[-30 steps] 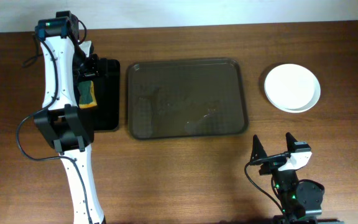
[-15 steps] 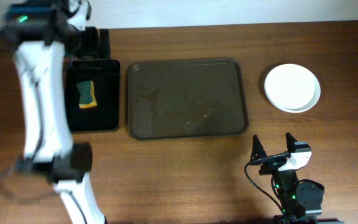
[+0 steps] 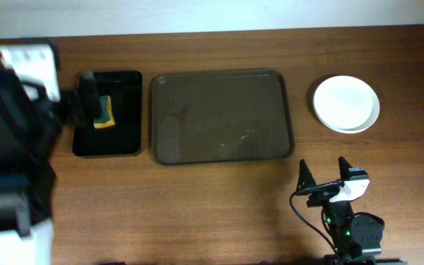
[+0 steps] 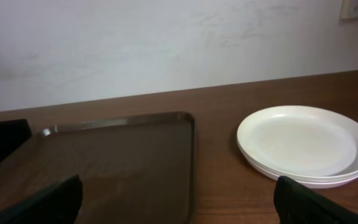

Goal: Clean dirty plates on tray and stack at the side

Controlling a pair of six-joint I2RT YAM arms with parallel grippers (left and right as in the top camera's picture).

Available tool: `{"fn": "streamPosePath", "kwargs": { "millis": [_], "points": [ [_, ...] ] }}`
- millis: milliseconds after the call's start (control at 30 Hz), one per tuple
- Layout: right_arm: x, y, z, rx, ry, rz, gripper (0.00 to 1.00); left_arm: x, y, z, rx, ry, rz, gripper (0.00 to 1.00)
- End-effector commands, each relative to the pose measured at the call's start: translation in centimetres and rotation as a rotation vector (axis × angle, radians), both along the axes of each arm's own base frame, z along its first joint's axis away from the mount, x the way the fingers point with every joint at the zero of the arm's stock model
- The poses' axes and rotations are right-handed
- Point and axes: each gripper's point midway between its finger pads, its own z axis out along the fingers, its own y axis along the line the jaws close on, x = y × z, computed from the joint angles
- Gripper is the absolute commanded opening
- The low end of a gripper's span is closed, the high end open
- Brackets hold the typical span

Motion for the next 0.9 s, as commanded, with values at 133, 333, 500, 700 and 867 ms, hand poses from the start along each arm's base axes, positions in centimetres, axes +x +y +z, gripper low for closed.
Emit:
{"fn": "streamPosePath", "kwargs": {
  "millis": [133, 333, 500, 700, 867],
  "points": [
    [0.0, 0.2, -0.2, -0.006, 0.002, 0.008, 0.98, -6.6, -0.6, -5.1, 0.076, -0.229, -0.033, 0.99],
    [0.0, 0.2, -0.2, -0.006, 0.002, 0.008, 0.98, -8.1, -1.5, -10.8, 0.075, -0.326, -0.074, 0.99],
    [0.0, 0.2, -0.2, -0.006, 0.002, 0.008, 0.98, -8.6, -1.5, -14.8, 0.084, -0.373, -0.068, 0.99],
    [0.0, 0.2, -0.2, -0.006, 0.002, 0.008, 0.98, -9.0, -1.6, -18.4, 0.093, -0.459, -0.069, 0.99],
    [0.0, 0.2, -0.2, -0.006, 0.002, 0.008, 0.98, -8.6, -1.5, -20.3, 0.112, -0.433, -0.071, 0.99]
  ]
}}
